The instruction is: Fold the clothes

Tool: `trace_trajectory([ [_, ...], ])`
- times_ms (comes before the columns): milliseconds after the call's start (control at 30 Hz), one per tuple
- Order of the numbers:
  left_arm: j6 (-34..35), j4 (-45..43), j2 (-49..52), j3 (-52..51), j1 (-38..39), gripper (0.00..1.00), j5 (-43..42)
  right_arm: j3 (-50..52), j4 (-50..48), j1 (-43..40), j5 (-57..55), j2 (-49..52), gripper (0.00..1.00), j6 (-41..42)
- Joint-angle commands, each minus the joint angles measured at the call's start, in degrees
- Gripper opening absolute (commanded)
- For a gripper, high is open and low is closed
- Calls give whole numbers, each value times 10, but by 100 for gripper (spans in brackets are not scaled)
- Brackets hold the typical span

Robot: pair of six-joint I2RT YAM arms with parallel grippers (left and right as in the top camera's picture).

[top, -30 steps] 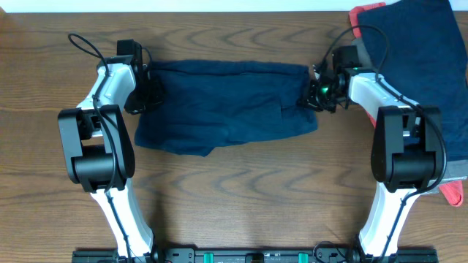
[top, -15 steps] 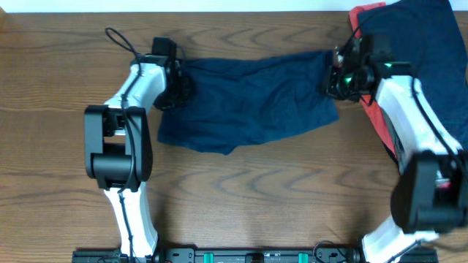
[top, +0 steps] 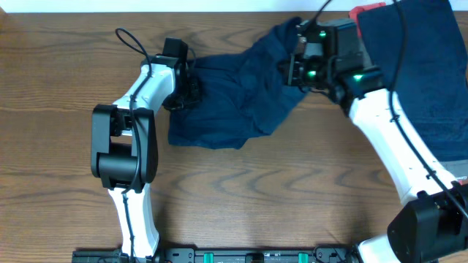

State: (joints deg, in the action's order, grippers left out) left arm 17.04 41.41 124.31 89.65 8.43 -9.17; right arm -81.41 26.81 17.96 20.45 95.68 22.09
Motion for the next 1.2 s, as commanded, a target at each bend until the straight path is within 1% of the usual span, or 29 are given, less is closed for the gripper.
trace_trajectory([
  [0,27,-1,23,-6,18,6,-22,-15,-39,30,-45,7,1,51],
  [233,31,-4,23,-6,25,6,-22,-15,-151,75,-53,45,1,97],
  [400,33,-3,23,-5,25,6,-23,-16,-167,78,-52,55,1,105],
  [467,29,9,17,-2,23,6,-24,-26,-155,71,-52,55,1,104],
  [567,25,50,-2,18,7,6,-23,-41,-136,62,-50,55,1,88],
  [833,18,135,-89,29,-54,6,-15,-75,-67,42,-54,55,1,48],
  [967,14,147,-99,29,-84,6,-24,-90,-20,16,-49,55,1,26],
  [1167,-20,113,-94,28,-110,6,-97,-117,58,-24,-30,55,1,-14],
])
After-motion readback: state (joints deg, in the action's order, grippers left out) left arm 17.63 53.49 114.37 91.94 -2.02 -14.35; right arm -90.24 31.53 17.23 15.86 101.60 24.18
